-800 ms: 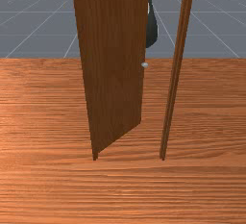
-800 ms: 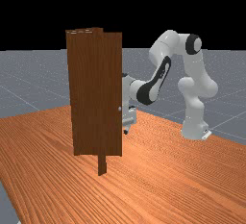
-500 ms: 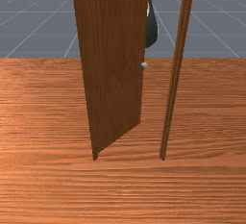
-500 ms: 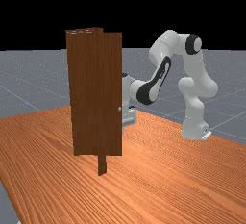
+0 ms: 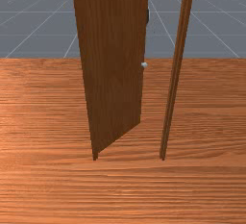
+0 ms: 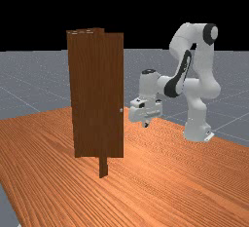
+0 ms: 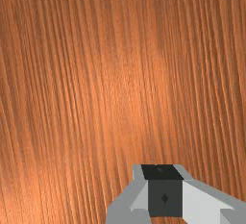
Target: Open the door
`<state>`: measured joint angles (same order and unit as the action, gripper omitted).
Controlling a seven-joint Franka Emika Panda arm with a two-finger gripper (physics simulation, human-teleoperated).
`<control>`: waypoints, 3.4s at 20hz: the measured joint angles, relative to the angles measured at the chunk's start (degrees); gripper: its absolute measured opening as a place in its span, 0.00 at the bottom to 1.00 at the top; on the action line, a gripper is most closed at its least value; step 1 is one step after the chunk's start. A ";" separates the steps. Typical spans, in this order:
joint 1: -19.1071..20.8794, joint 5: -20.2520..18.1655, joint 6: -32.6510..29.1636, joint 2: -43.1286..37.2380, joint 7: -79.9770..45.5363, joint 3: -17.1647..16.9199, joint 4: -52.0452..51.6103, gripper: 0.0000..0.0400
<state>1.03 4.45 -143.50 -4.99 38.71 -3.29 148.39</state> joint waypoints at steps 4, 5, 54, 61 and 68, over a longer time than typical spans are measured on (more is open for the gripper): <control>0.81 -0.41 0.11 -9.55 -8.21 2.65 9.77 0.00; -0.34 -2.51 0.71 -8.92 -21.16 7.07 8.90 0.00; -7.01 -0.79 39.90 42.42 68.49 25.01 -69.26 0.00; -23.58 -0.31 49.95 63.24 60.50 26.29 -104.55 0.00; -23.73 -0.32 49.96 63.32 60.50 26.35 -104.49 0.00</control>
<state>-22.70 4.13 -93.54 58.33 99.21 23.05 43.90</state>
